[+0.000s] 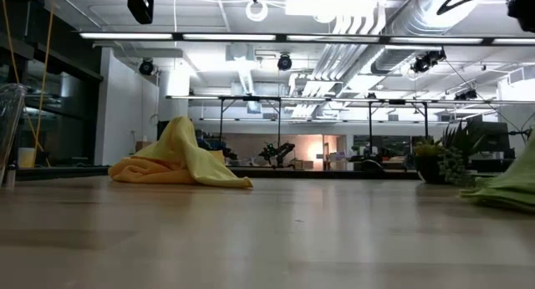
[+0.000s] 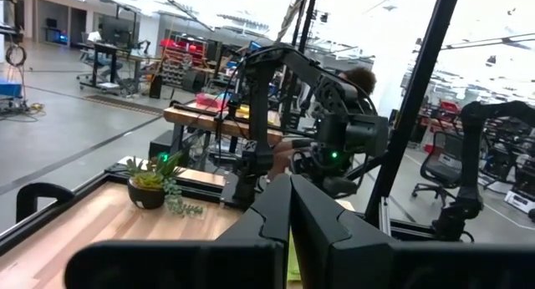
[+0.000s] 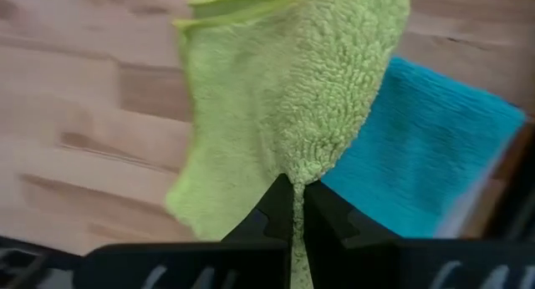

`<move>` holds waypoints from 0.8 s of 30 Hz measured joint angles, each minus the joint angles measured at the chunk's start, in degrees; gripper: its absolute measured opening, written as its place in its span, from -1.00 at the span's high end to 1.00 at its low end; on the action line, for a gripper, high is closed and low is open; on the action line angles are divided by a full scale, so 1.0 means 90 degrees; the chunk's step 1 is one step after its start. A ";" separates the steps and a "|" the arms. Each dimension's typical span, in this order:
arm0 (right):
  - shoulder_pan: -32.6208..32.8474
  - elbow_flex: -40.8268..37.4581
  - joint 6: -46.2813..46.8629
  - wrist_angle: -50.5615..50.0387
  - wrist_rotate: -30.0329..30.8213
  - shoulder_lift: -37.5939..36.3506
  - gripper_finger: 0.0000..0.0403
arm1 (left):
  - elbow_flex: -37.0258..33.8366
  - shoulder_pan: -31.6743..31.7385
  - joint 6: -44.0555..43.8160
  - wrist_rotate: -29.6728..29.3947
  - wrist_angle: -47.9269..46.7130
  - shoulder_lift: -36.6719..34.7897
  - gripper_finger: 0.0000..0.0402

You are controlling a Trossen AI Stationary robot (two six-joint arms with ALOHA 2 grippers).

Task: Fold microfiber towels
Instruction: Stack the green microfiber cloth on top of the blue microfiber cloth

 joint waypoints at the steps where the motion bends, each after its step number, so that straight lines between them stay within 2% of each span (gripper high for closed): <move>1: 0.0062 0.0000 0.0000 -0.0029 -0.0062 0.0024 1.00 | 0.0000 0.0000 0.0000 0.0000 0.0000 0.0000 1.00; 8: 0.0437 0.0000 0.0136 -0.0102 -0.0517 0.0015 1.00 | 0.0000 0.0000 0.0000 0.0000 0.0000 0.0000 1.00; 16: 0.0667 0.0002 0.0370 -0.0370 -0.1603 0.0017 1.00 | 0.0000 0.0000 -0.0017 0.0000 -0.0002 0.0000 1.00; 24: 0.0690 0.0000 0.0446 -0.0415 -0.2044 0.0213 1.00 | 0.0000 0.0000 -0.0017 0.0000 -0.0078 0.0000 1.00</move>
